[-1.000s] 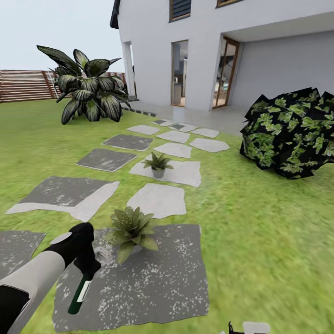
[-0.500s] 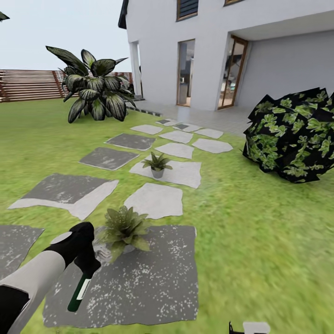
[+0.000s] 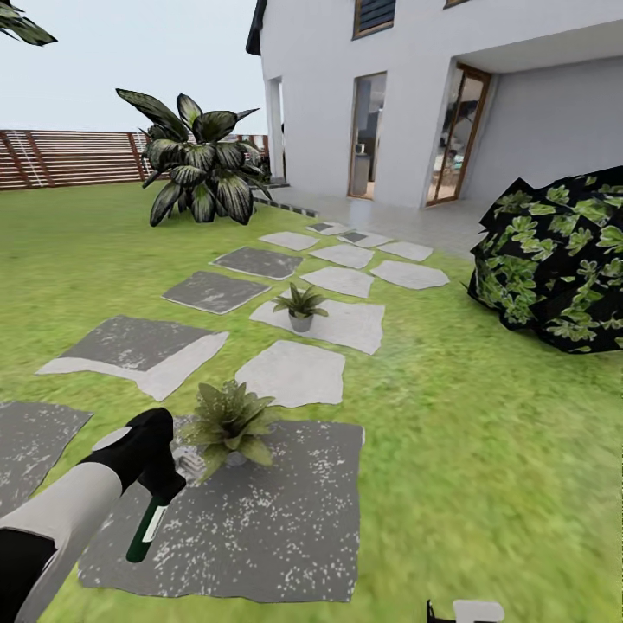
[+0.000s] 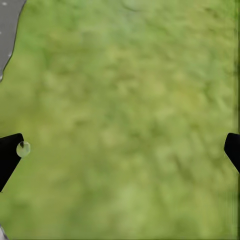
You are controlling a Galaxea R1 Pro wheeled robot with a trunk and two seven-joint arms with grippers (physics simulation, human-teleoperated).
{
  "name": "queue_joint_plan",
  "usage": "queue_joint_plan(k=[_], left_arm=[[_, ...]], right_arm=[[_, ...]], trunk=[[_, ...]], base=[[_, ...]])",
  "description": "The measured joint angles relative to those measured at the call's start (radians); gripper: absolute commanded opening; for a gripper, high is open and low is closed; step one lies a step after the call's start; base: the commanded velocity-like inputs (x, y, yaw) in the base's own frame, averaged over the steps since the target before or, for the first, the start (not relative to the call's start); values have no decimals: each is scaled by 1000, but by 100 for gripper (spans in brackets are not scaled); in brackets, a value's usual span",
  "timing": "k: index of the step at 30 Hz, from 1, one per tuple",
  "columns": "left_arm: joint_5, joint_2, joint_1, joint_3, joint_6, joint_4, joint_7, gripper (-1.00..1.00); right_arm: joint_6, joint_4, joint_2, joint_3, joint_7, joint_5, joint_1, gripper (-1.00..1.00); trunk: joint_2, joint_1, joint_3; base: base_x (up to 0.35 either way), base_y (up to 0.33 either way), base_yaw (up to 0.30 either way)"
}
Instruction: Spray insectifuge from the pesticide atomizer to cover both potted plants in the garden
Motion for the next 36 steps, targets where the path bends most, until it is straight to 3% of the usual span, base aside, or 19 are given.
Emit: queue_joint_plan(k=[11, 18, 22, 31, 36], left_arm=[[-8, 15, 2, 2, 0, 3, 8, -100], [2, 22, 10, 4, 3, 16, 57, -100], [4, 22, 12, 31, 3, 18, 58, -100], [4, 12, 13, 50, 3, 16, 61, -100], [6, 12, 12, 55, 3, 9, 61, -100]], right_arm=[[0, 0, 0, 1, 0, 1, 0, 100], [0, 0, 0, 0, 0, 1, 0, 100], [0, 1, 0, 0, 0, 0, 0, 100], [0, 0, 2, 1, 0, 0, 0, 100], [0, 0, 2, 1, 0, 1, 0, 100]], trunk=[[0, 0, 0], [0, 0, 0], [0, 0, 0], [0, 0, 0], [0, 0, 0]], base=[[11, -16, 0], [23, 0, 0], [268, 0, 5], [287, -92, 250], [33, -33, 278]])
